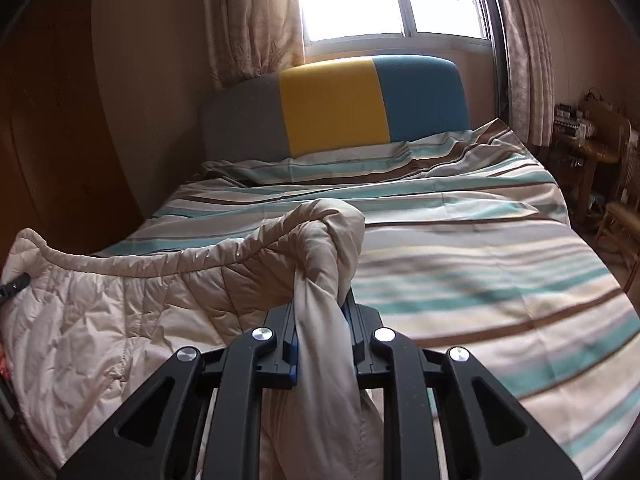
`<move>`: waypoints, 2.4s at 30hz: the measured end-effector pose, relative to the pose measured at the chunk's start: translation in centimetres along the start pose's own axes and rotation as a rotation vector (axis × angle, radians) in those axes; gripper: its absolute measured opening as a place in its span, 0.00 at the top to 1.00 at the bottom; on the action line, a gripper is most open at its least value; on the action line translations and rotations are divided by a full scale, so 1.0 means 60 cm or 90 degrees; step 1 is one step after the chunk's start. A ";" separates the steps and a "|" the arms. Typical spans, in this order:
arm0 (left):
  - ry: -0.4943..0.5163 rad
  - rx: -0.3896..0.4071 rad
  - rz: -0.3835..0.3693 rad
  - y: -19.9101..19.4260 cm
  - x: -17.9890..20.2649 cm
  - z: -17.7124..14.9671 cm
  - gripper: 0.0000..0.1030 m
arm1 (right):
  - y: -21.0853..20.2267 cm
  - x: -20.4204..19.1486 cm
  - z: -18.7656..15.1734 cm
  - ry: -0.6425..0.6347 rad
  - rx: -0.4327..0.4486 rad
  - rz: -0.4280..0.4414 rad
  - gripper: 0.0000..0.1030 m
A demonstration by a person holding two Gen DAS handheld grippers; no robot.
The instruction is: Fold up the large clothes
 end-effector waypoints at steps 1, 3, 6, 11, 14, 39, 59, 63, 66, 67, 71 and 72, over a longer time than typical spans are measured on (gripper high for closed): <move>0.000 -0.004 0.013 0.014 0.000 -0.001 0.81 | 0.013 0.000 0.000 -0.003 -0.008 -0.004 0.83; 0.001 -0.020 0.043 0.049 -0.005 -0.010 0.81 | 0.045 0.000 -0.004 -0.003 -0.025 -0.014 0.82; 0.024 -0.032 0.078 0.081 -0.009 -0.022 0.81 | 0.091 -0.004 -0.020 -0.022 -0.053 -0.035 0.80; 0.030 -0.086 0.114 0.141 -0.032 -0.075 0.74 | 0.153 0.000 -0.059 -0.037 -0.107 -0.059 0.72; 0.040 -0.107 0.118 0.166 -0.035 -0.100 0.63 | 0.180 0.005 -0.086 -0.041 -0.134 -0.076 0.66; -0.051 -0.041 0.161 0.057 0.052 -0.053 0.11 | 0.221 -0.013 -0.119 -0.103 -0.169 -0.156 0.54; 0.088 -0.100 0.140 0.213 0.202 -0.165 0.03 | 0.220 -0.010 -0.118 -0.090 -0.167 -0.150 0.50; 0.092 -0.109 0.145 0.219 0.204 -0.171 0.03 | 0.194 -0.014 -0.098 -0.085 -0.161 -0.139 0.44; 0.091 -0.113 0.145 0.217 0.204 -0.169 0.03 | 0.141 -0.030 -0.065 -0.058 -0.107 -0.113 0.44; 0.090 -0.113 0.145 0.216 0.201 -0.167 0.03 | 0.117 -0.043 -0.050 -0.046 -0.078 -0.099 0.44; 0.092 -0.111 0.148 0.212 0.201 -0.163 0.03 | 0.070 -0.123 -0.008 -0.053 -0.007 -0.021 0.43; 0.092 -0.110 0.147 0.211 0.202 -0.163 0.03 | 0.075 -0.150 -0.006 -0.071 -0.010 -0.001 0.42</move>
Point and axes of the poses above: each gripper's, at about its wrist camera, not at the fingertips, and y roughly the way its jaws point, x to its right, z to its top, the point moved 7 cm from there along y, roughly the way its jaws point, and after that the axes turned 5 degrees about -y, right-handed, at the moved point
